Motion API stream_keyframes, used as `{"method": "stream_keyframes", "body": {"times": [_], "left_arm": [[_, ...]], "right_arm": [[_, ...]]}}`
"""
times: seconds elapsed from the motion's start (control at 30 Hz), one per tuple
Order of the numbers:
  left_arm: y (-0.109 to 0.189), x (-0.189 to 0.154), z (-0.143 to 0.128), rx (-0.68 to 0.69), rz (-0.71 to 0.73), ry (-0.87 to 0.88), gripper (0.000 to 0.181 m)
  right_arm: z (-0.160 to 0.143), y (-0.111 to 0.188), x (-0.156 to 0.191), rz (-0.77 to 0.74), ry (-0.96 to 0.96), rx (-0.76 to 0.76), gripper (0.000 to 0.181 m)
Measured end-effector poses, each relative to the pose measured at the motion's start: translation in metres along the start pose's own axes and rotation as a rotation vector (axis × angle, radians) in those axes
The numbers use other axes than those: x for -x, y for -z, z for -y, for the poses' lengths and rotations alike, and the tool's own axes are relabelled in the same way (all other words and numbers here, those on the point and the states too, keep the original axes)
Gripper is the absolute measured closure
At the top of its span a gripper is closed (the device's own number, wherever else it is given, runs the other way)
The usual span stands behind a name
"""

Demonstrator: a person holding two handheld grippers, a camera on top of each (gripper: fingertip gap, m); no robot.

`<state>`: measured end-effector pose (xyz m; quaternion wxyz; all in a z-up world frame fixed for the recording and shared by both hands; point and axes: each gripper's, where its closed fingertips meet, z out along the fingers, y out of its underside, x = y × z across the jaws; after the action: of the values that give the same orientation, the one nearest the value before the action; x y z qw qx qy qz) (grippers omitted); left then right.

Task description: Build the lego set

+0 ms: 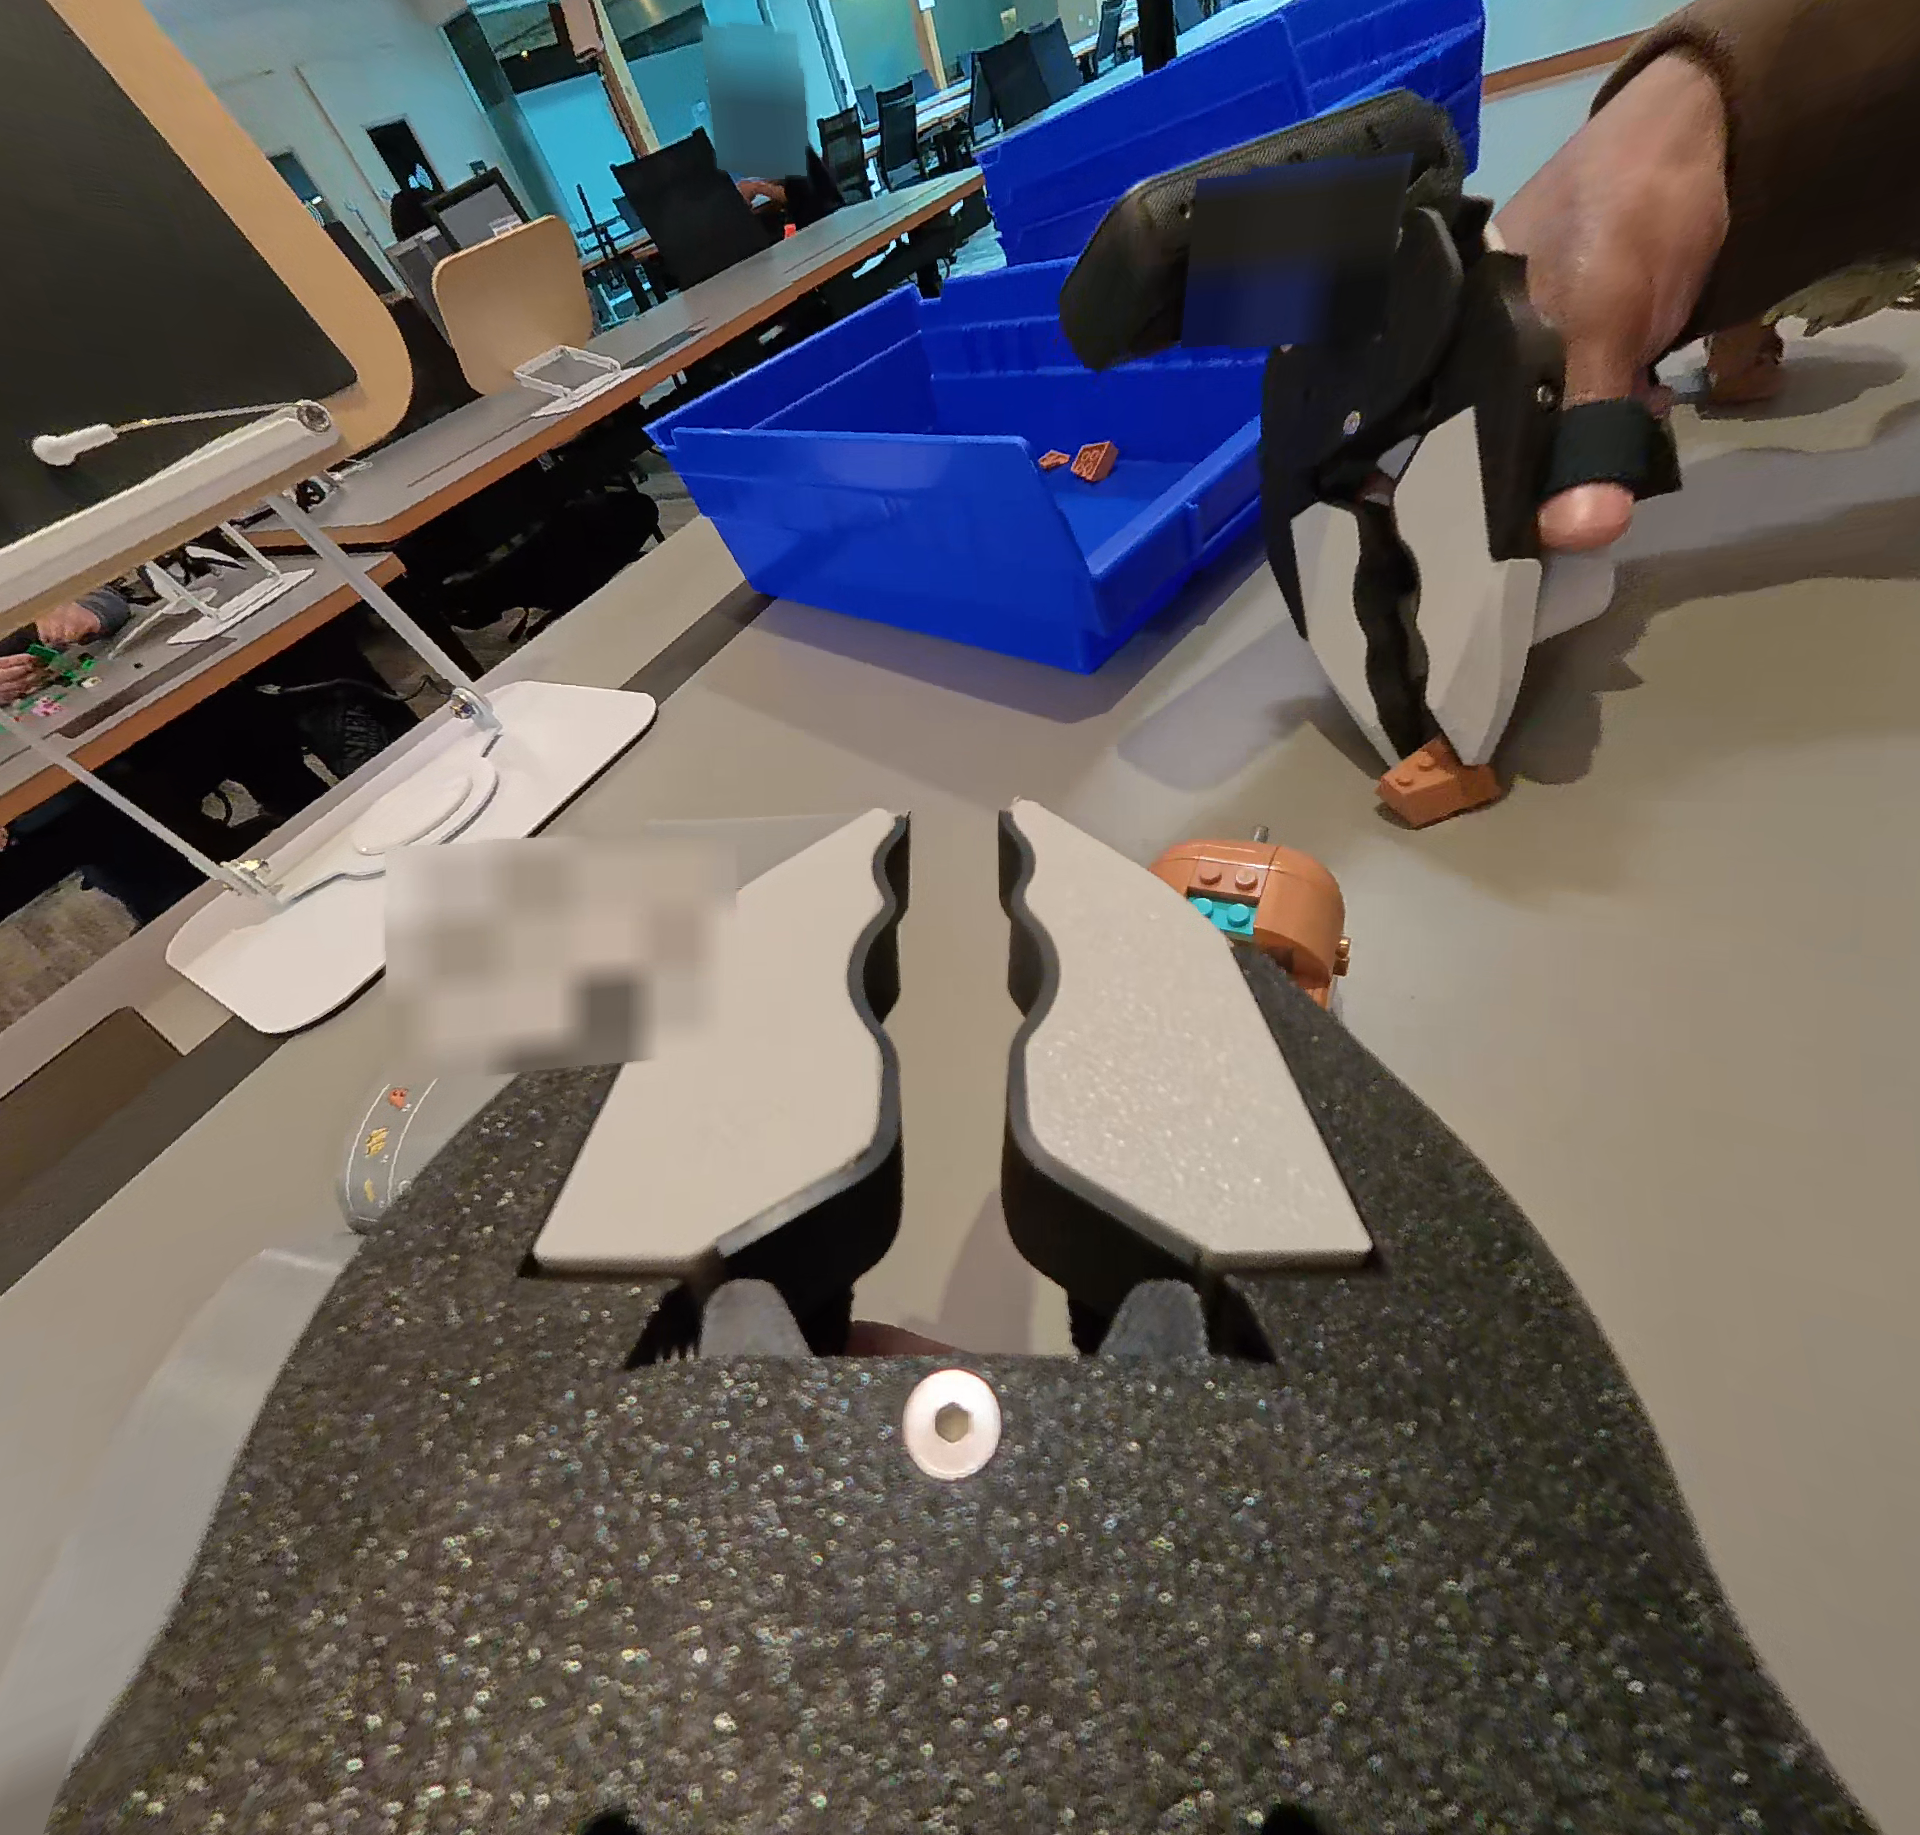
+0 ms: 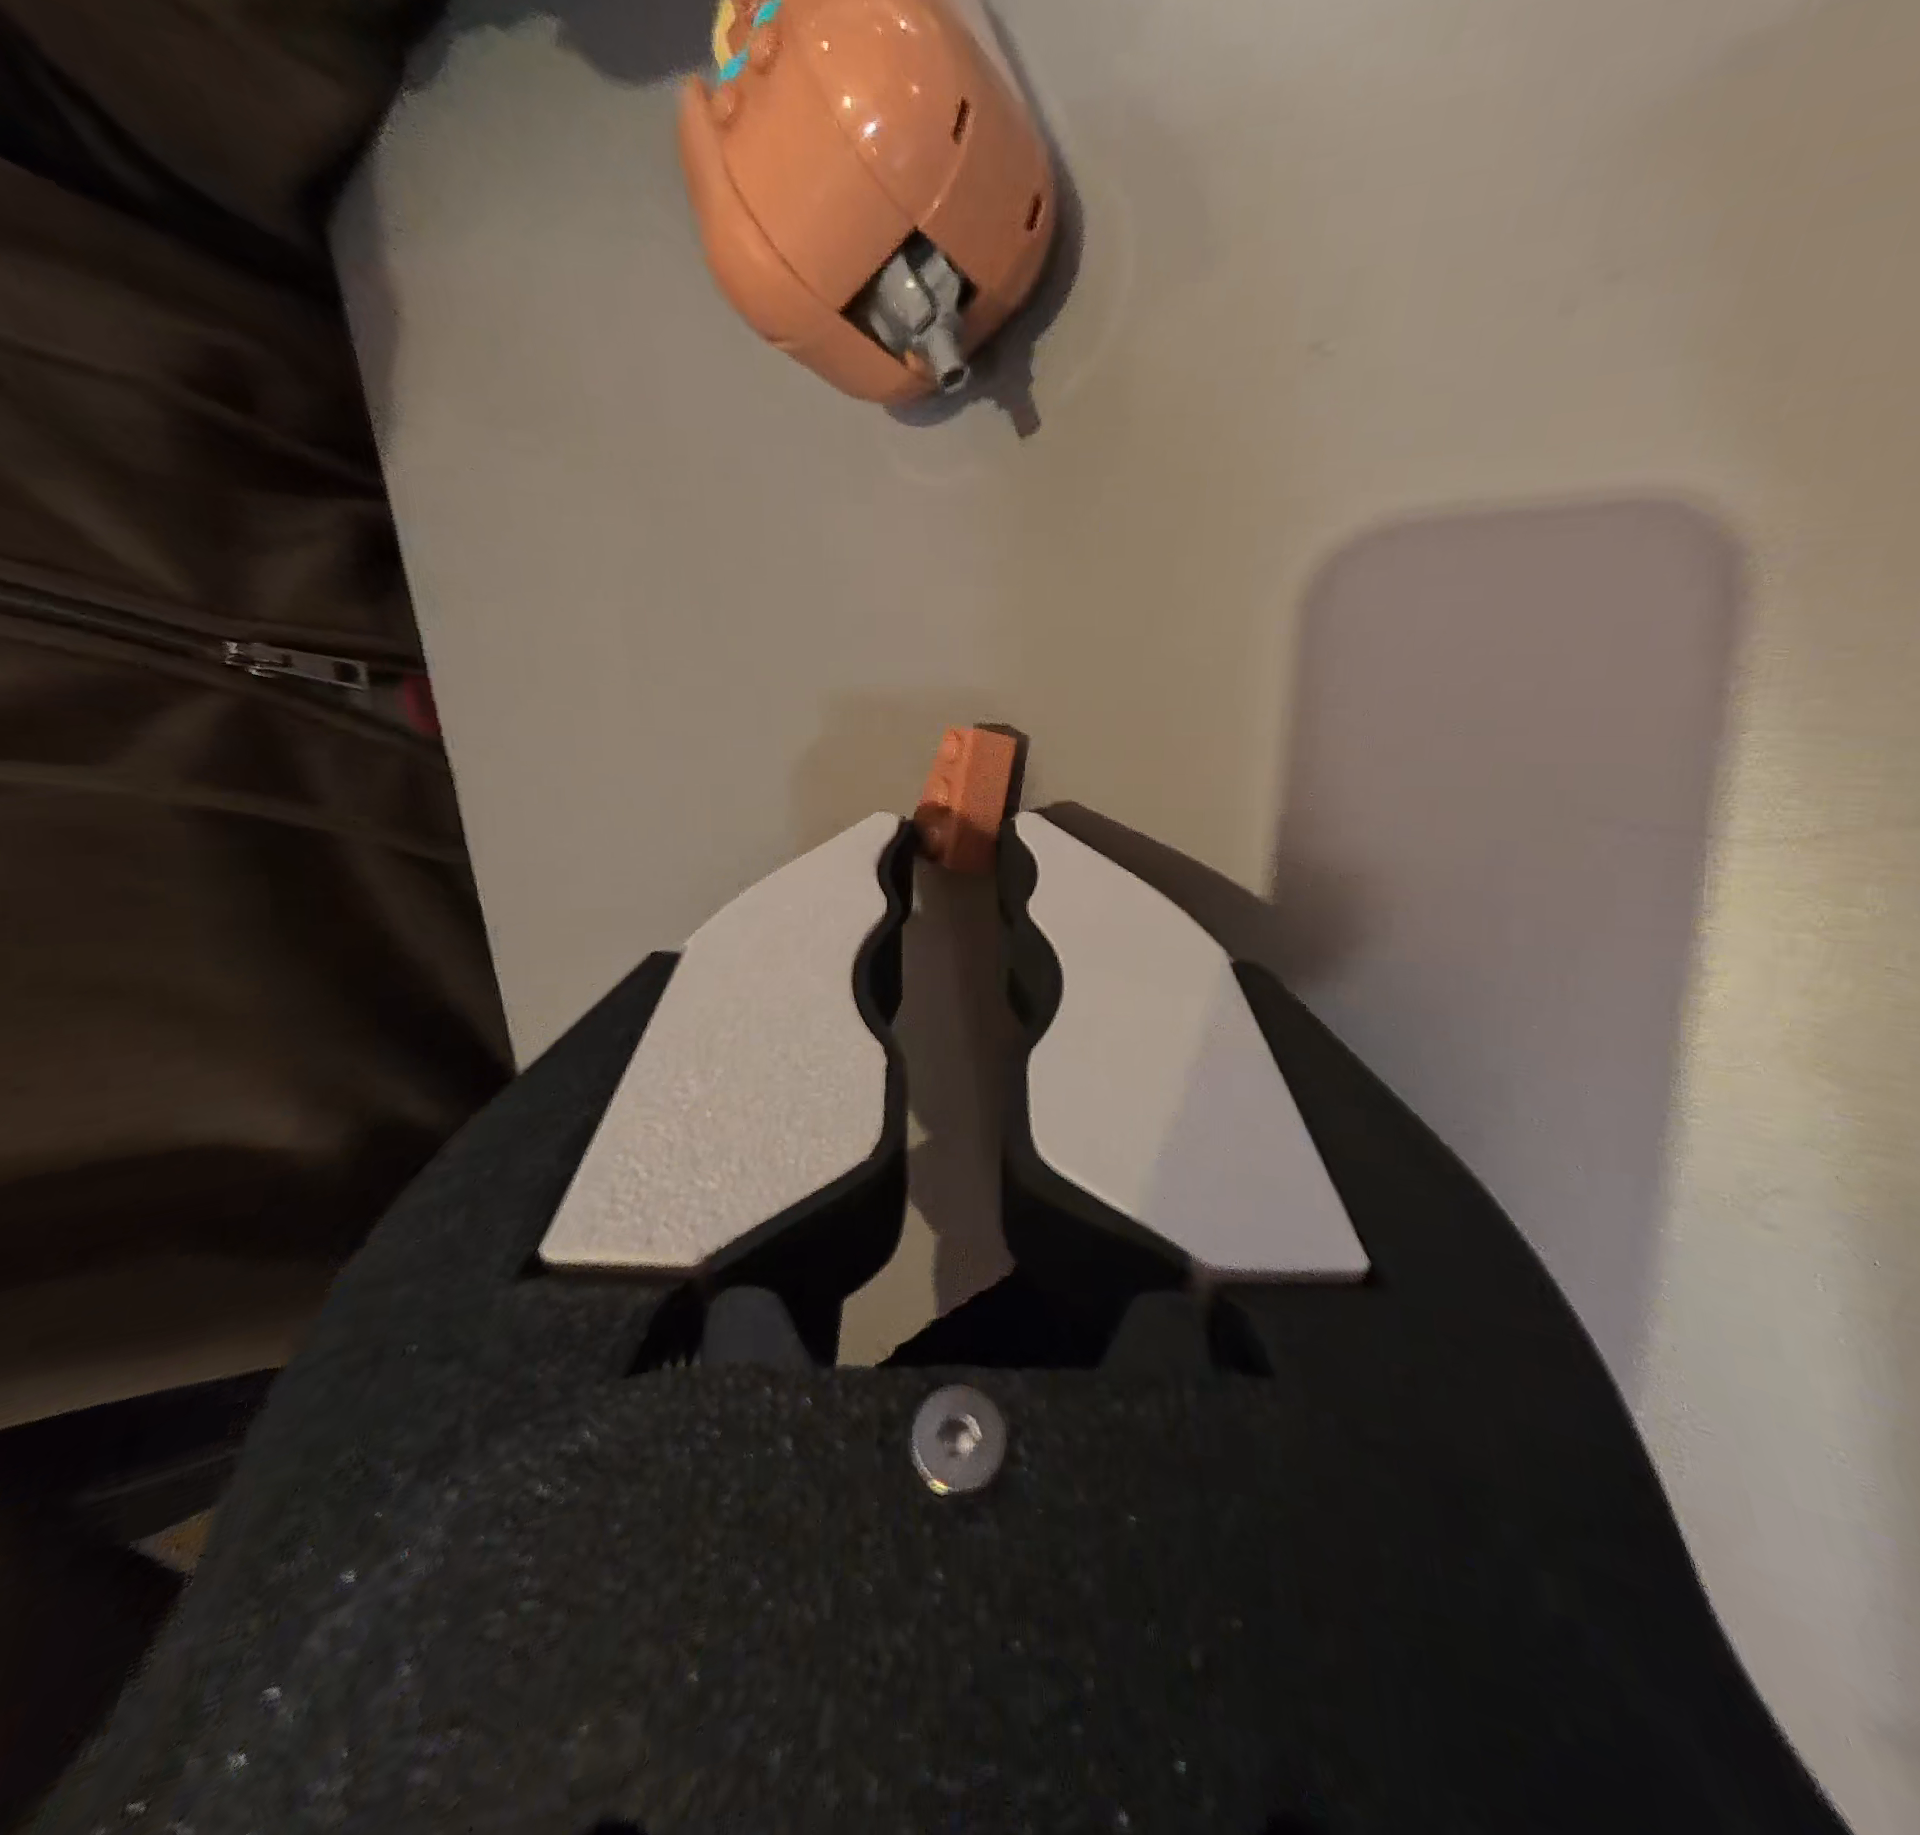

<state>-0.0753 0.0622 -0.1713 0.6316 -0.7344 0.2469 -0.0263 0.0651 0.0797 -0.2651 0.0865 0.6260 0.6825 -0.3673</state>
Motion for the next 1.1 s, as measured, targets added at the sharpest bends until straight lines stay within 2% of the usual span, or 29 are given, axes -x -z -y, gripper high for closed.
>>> {"method": "stream_keyframes", "body": {"times": [0.1, 0.2, 0.3, 0.4, 0.47, 0.57, 0.63, 0.77, 0.87, 0.97, 1.1], "left_arm": [[-0.001, -0.001, -0.001, 0.0, -0.008, 0.006, 0.165], [-0.001, -0.001, -0.002, 0.002, -0.007, 0.0, 0.166], [-0.001, 0.001, -0.002, 0.001, -0.005, 0.009, 0.166], [0.0, 0.001, -0.001, -0.005, -0.006, 0.016, 0.166], [0.0, 0.0, 0.0, -0.007, -0.007, 0.013, 0.166], [0.0, -0.001, 0.001, -0.01, -0.011, 0.011, 0.166], [-0.001, -0.001, 0.0, -0.005, -0.012, 0.007, 0.166], [-0.002, 0.0, -0.005, 0.011, -0.007, -0.001, 0.166], [-0.002, 0.001, -0.006, 0.016, -0.002, -0.003, 0.166], [-0.001, 0.002, -0.006, 0.012, -0.004, 0.001, 0.166], [-0.001, 0.002, -0.005, 0.008, -0.008, 0.007, 0.166]], "right_arm": [[0.001, 0.004, -0.006, -0.05, 0.024, -0.018, 0.166], [-0.002, 0.014, -0.008, -0.114, 0.069, -0.016, 0.156], [-0.001, 0.038, 0.006, -0.133, 0.115, -0.034, 0.146], [0.008, 0.09, 0.007, -0.243, 0.189, -0.062, 0.146], [0.013, 0.137, -0.016, -0.414, 0.221, -0.039, 0.147], [0.006, 0.205, -0.078, -0.739, 0.268, 0.208, 0.148], [0.002, 0.229, -0.116, -0.832, 0.287, 0.414, 0.147], [-0.013, 0.234, -0.177, -0.807, 0.288, 0.802, 0.139], [-0.034, 0.227, -0.207, -0.715, 0.212, 1.004, 0.135], [-0.044, 0.216, -0.221, -0.627, 0.135, 1.041, 0.135], [-0.048, 0.214, -0.232, -0.617, 0.074, 1.062, 0.134]]}}
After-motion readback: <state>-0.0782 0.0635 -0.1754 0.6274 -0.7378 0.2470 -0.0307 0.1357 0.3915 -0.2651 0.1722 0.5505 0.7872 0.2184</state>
